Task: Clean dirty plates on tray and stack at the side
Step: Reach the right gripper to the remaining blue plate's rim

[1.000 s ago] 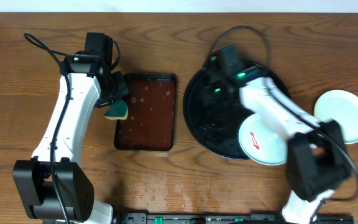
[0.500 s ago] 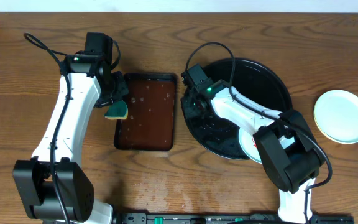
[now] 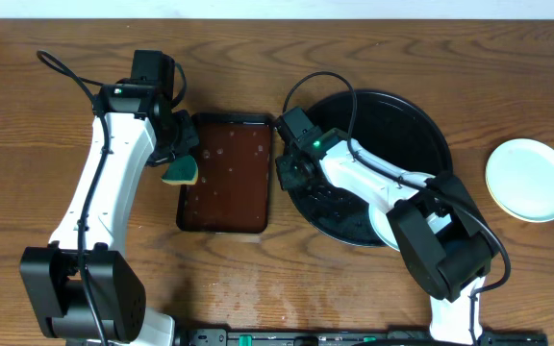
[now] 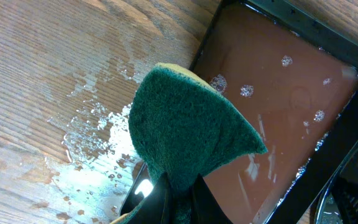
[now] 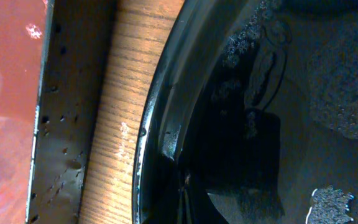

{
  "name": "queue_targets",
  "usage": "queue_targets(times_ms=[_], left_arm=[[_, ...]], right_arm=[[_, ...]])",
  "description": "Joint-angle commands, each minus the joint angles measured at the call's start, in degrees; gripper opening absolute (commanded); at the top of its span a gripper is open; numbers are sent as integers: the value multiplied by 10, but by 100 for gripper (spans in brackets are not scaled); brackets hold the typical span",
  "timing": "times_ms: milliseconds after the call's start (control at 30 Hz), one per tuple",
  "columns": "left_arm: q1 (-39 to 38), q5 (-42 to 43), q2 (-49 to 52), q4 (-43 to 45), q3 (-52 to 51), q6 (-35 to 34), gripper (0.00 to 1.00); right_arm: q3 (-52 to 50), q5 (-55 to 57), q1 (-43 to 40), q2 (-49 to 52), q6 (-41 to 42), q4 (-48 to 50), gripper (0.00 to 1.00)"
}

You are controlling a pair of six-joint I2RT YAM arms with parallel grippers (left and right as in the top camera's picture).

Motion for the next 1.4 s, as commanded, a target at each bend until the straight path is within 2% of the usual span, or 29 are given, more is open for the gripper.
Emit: queue_targets(times_ms=[0,933,1100,1233,1367], left_arm=[[1,-3,2,0,-3,5,8],[1,-3,2,0,-3,6,8],[1,-3,2,0,-3,6,8],[1,-3,2,0,-3,6,8],[1,-3,2,0,-3,6,9]], right_arm=[[-5,-26,27,3,17,12,1],[-4,-52,34,-2,25,44,1],[23,-52,2,-43,-23,8,19],[49,-51,-45,-103,-75,-76,37],[54,-51,-120,-174,-114,-203,40]])
